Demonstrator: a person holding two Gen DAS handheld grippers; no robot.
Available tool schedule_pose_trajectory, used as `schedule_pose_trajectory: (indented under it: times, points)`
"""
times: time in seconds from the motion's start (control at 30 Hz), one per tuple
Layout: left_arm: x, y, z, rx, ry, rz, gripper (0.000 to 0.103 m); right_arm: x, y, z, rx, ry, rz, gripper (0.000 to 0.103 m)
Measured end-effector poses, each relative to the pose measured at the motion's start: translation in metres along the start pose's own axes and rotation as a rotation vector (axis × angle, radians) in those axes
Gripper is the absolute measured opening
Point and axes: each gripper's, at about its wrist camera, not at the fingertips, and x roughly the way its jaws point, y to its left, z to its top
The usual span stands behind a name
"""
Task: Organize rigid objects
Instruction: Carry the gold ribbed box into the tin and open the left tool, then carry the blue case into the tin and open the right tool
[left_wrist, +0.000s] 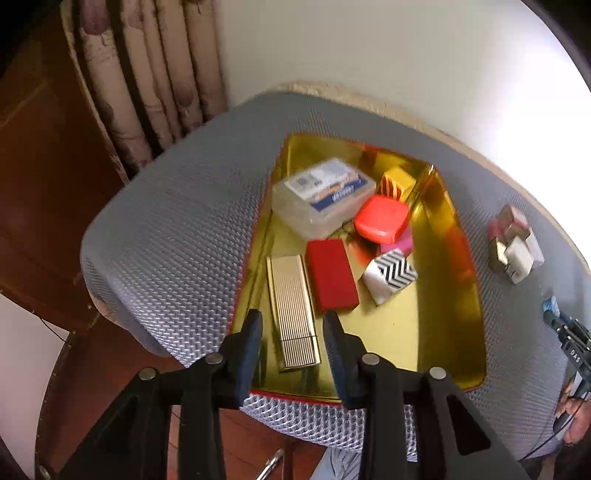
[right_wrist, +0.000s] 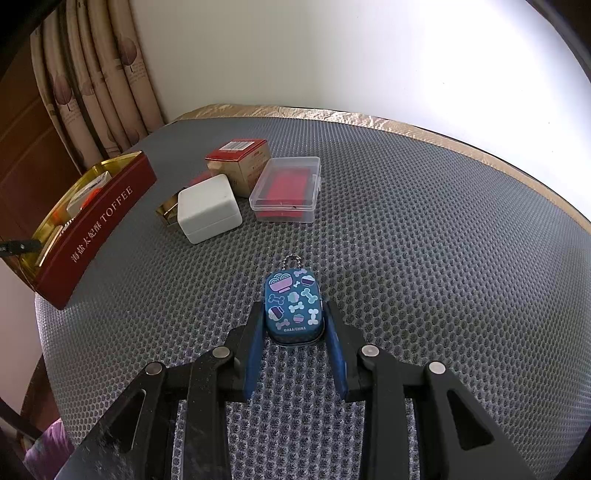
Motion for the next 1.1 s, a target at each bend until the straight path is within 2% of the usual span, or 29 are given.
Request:
schedule_pose_trajectory:
  times: [0.13,0.2,0.37,0.5,0.67,0.73,0.8,0.87,1.0,1.1]
  points:
    - [-0.025,0.002,-0.011,0.001,-0.088,0.003,0.036,0.0,-0.001,-0.001,-0.005,0.001,-0.003,0.03]
    - [-0.035,0.004,-0.019,-0.008,-0.118,-0.023,0.036,0.001,-0.001,-0.001,-0.008,0.002,-0.007,0.03]
    - [-0.043,0.012,-0.039,-0.074,-0.134,-0.101,0.036,0.0,0.006,0.001,0.011,0.022,-0.016,0.029]
    - [-0.042,0.013,-0.046,-0.091,-0.151,-0.104,0.036,-0.012,0.017,0.004,0.042,0.013,0.027,0.029]
    - [-0.043,0.015,-0.047,-0.126,-0.137,-0.171,0.036,-0.035,0.071,0.03,-0.027,-0.032,0.117,0.029]
    - [-0.043,0.014,-0.047,-0.114,-0.122,-0.178,0.039,-0.04,0.101,0.047,-0.072,-0.046,0.169,0.029]
    - [-0.043,0.01,-0.046,-0.073,-0.117,-0.153,0.039,-0.04,0.134,0.063,-0.108,-0.054,0.222,0.029]
    - [-0.044,0.009,-0.047,-0.056,-0.123,-0.11,0.041,-0.034,0.17,0.08,-0.152,-0.049,0.281,0.029]
    - [-0.041,0.017,-0.046,-0.088,-0.103,-0.131,0.042,-0.014,0.23,0.099,-0.226,-0.026,0.331,0.029]
    - [-0.039,0.026,-0.045,-0.125,-0.093,-0.132,0.052,0.01,0.258,0.105,-0.243,0.01,0.345,0.029]
